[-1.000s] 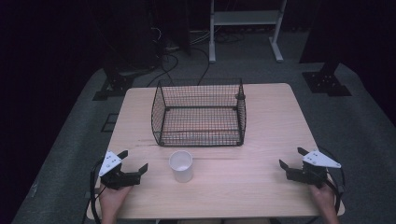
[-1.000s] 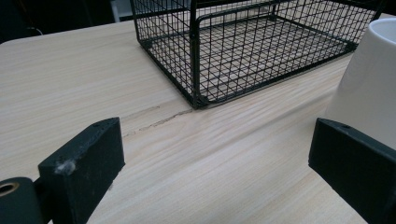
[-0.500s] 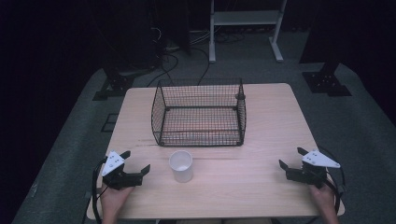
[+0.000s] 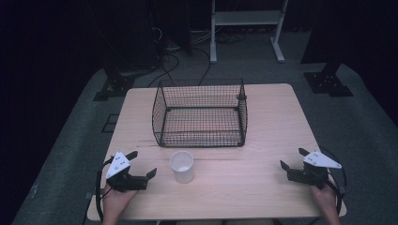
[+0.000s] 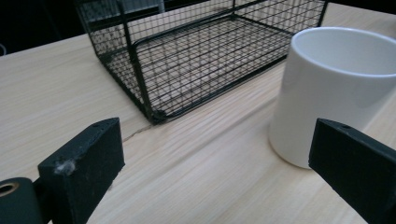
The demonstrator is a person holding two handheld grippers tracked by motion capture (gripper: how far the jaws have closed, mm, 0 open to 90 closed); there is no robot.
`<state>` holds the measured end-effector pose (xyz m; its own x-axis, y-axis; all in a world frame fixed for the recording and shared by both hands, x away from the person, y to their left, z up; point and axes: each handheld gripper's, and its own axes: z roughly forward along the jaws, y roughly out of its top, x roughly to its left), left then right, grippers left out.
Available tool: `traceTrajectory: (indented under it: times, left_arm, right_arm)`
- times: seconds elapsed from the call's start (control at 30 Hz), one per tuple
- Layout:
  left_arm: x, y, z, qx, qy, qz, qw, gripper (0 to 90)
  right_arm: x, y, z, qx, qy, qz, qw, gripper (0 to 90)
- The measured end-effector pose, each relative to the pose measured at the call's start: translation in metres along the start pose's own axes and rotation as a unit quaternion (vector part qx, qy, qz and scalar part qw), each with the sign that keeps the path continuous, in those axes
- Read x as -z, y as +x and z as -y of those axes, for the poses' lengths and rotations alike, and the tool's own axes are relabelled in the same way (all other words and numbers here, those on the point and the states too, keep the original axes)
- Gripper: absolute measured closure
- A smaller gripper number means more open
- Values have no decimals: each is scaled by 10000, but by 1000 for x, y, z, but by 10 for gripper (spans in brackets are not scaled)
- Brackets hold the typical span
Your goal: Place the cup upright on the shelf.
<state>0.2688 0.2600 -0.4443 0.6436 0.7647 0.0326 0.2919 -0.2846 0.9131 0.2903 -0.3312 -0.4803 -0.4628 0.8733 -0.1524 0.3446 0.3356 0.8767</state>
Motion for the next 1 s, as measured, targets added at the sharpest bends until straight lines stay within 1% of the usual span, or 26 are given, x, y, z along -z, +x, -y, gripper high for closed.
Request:
traceTrajectory:
  times: [0.2, 0.23, 0.3, 0.37, 0.43, 0.5, 0.53, 0.63, 0.67, 0.73, 0.83, 1.0]
  left_arm:
    - [3, -4, -2, -92, 61, 102, 9999, 23]
    - [3, -6, -3, -120, 80, 169, 9998, 23]
    - [4, -7, -4, -150, 117, 192, 9996, 23]
    - [5, -8, -5, -118, 103, 351, 9993, 23]
    - [5, -9, -7, -153, 137, 401, 9990, 23]
    - [5, -11, -8, -133, 173, 531, 9984, 23]
    - [5, -12, -9, -176, 189, 533, 9982, 23]
    - [4, -16, -11, -223, 207, 688, 9972, 23]
    - [4, -18, -12, -278, 207, 697, 9970, 23]
    - [4, -20, -14, -308, 189, 771, 9964, 23]
    - [3, -24, -18, -386, 217, 822, 9956, 23]
    - [0, -27, -22, -405, 246, 920, 9946, 23]
  right_arm:
    - [0, 0, 0, -10, 9, 16, 10000, 131]
    - [0, 0, 0, -10, 11, 21, 10000, 131]
    - [0, 0, 0, -6, 16, 21, 10000, 131]
    - [0, 0, 0, -6, 16, 23, 10000, 131]
    - [0, 0, 0, -7, 18, 22, 10000, 131]
    - [0, 0, 0, -12, 17, 23, 10000, 131]
    - [0, 0, 0, -11, 17, 23, 10000, 131]
    - [0, 0, 0, -6, 23, 24, 10000, 131]
    - [0, 0, 0, -5, 22, 21, 10000, 131]
    - [-1, 0, 0, -4, 23, 20, 10000, 131]
    - [0, 0, 0, -9, 23, 20, 10000, 131]
    - [-1, 0, 0, 16, 37, 11, 10000, 131]
